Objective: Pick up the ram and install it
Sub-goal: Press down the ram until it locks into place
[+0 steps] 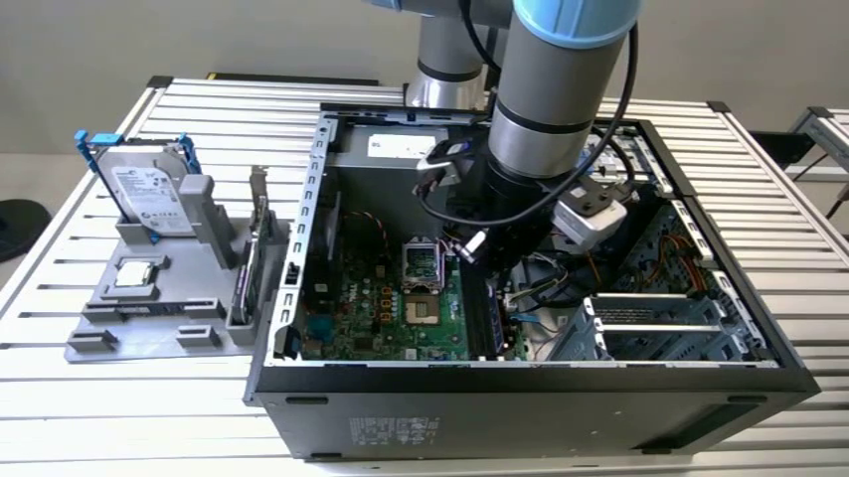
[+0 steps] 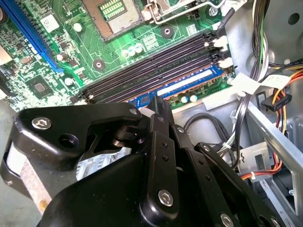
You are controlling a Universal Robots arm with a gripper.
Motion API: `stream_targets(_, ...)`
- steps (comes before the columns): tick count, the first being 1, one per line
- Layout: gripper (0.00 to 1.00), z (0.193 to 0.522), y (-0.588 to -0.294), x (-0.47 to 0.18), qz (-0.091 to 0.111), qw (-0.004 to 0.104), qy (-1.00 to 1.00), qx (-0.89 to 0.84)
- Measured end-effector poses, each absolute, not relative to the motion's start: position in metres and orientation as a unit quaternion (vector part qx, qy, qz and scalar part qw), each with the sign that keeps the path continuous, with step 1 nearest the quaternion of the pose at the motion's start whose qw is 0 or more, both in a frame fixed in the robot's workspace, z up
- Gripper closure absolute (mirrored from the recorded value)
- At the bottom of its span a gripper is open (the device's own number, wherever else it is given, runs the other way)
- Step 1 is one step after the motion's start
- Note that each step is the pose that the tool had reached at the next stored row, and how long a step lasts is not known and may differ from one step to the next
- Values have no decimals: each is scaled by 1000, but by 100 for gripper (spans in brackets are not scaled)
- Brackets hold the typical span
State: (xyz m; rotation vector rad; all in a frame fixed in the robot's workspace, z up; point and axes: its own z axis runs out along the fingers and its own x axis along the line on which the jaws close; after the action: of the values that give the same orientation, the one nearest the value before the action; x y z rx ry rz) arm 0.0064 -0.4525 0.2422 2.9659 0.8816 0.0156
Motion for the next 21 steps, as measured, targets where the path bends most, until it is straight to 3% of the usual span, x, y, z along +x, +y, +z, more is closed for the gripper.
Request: stream_targets(21,100,242,-452,7,5,22,363,931)
